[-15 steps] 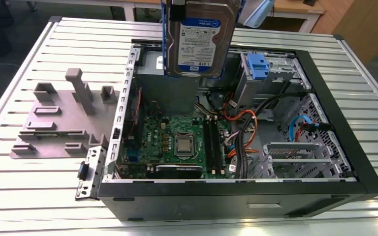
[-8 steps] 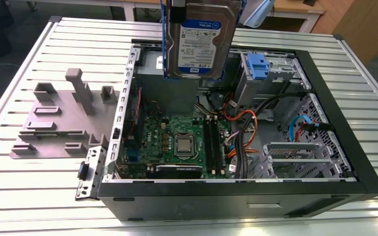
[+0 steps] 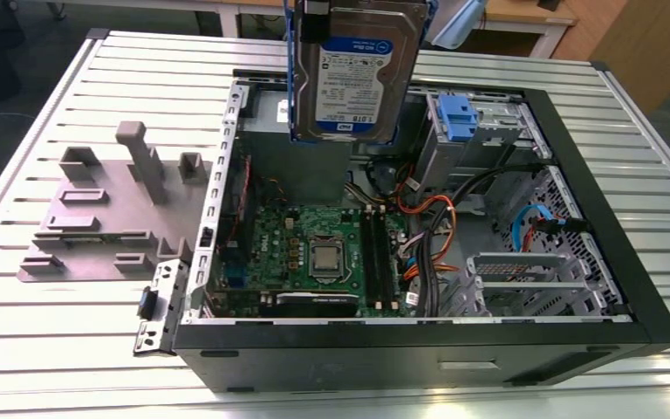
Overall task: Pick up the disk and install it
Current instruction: 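Insert the disk into the insertion slot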
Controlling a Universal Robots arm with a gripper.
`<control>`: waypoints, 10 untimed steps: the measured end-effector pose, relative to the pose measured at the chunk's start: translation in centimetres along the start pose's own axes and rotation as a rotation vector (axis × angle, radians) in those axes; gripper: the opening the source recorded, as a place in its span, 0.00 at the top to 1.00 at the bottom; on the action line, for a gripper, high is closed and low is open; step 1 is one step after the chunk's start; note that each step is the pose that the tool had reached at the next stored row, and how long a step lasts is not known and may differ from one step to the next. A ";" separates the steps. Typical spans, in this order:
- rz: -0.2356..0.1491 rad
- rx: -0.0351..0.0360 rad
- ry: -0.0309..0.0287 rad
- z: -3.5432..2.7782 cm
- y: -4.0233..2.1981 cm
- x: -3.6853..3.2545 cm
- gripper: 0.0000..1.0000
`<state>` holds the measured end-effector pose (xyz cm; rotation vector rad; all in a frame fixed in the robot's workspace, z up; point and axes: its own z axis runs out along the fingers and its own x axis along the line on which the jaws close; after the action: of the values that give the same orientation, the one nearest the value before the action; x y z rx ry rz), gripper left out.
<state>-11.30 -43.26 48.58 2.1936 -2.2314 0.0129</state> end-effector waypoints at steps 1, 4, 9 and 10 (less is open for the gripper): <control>0.000 0.0000 0.0000 0.00 -0.01 0.00 0.64; 0.000 -0.0001 0.0000 0.00 -0.06 0.01 0.64; 0.000 0.0000 0.0000 0.00 -0.37 -0.01 0.64; 0.000 -0.0001 0.0001 0.00 -0.47 -0.01 0.64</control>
<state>-10.83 -43.25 48.59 2.1935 -2.2313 0.0129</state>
